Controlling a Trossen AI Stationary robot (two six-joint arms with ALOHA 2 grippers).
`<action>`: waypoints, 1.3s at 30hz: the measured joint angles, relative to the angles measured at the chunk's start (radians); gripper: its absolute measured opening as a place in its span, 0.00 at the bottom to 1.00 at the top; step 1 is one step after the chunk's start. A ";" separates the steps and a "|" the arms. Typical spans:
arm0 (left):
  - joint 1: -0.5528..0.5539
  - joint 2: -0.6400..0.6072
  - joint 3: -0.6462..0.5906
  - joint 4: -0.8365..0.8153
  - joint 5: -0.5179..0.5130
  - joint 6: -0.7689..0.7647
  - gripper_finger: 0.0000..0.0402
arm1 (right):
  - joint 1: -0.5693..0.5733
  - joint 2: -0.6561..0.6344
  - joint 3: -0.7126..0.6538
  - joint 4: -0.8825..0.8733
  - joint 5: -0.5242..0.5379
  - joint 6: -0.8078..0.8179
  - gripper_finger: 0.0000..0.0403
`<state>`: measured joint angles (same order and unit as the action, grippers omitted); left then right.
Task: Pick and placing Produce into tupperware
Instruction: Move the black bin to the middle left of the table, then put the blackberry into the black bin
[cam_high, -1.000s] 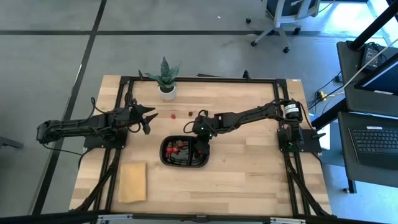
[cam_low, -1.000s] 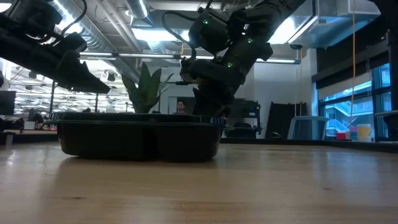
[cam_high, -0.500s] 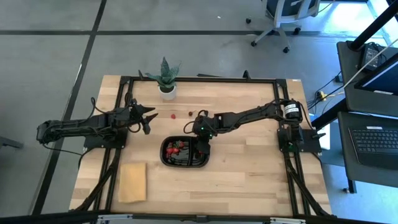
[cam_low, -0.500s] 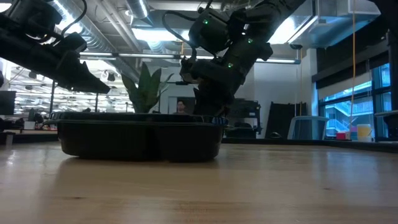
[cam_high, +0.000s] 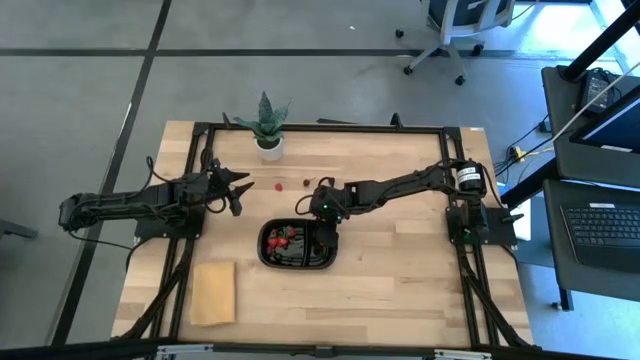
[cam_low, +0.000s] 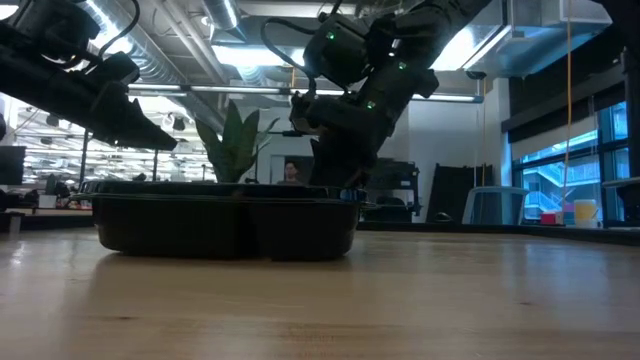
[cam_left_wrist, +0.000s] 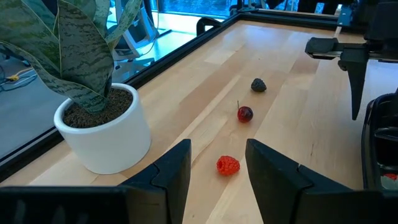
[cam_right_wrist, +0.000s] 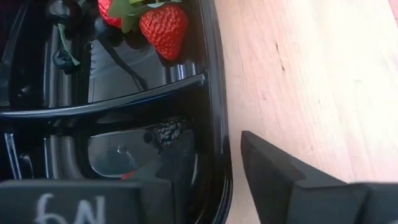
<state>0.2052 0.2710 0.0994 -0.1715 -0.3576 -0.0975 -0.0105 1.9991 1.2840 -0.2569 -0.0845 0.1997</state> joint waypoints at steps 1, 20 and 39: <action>0.000 0.000 0.000 0.000 0.000 0.000 0.37 | 0.000 0.000 0.000 0.000 -0.011 0.000 0.35; 0.000 0.000 0.000 0.000 0.000 0.002 0.37 | 0.000 0.001 0.025 -0.024 -0.046 0.000 0.67; 0.000 0.000 0.000 0.000 0.000 0.003 0.37 | -0.027 -0.051 0.025 -0.029 -0.047 0.028 0.68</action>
<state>0.2054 0.2710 0.0994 -0.1715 -0.3576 -0.0948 -0.0372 1.9484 1.3094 -0.2855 -0.1314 0.2279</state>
